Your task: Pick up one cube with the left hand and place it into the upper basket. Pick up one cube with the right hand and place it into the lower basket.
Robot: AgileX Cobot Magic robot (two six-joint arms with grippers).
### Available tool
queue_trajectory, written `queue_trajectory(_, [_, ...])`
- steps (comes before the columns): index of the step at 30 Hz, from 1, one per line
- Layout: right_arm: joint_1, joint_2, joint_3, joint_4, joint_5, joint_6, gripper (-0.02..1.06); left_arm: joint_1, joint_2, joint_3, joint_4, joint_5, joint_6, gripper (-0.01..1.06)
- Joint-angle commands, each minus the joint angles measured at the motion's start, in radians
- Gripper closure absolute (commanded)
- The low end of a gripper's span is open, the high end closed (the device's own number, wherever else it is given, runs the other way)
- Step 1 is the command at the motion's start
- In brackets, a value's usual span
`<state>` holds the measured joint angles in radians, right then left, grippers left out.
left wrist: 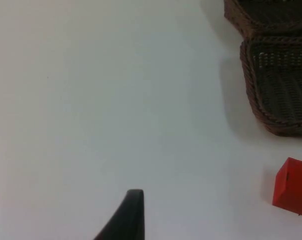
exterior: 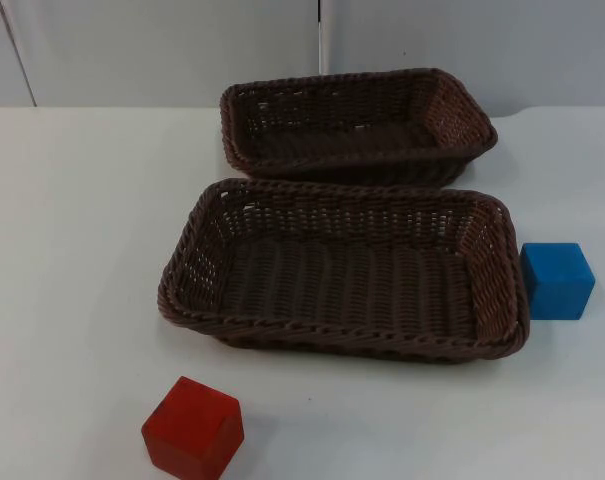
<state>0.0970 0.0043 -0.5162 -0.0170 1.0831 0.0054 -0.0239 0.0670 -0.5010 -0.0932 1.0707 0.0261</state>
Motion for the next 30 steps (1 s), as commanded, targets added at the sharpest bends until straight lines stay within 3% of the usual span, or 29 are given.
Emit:
queue_trajectory(1, [-0.005, -0.004, 0.001, 0.0, -0.004, 0.002, -0.01, 0.003, 0.005, 0.006, -0.012, 0.001, -0.005, 0.0])
queue_trajectory(15, [-0.005, -0.004, 0.001, 0.0, -0.004, 0.002, -0.01, 0.003, 0.098, 0.005, -0.032, 0.001, -0.005, 0.0])
queue_trajectory(30, [-0.005, -0.004, 0.001, 0.0, -0.004, 0.002, -0.01, 0.003, 0.265, -0.053, -0.123, -0.033, 0.083, 0.0])
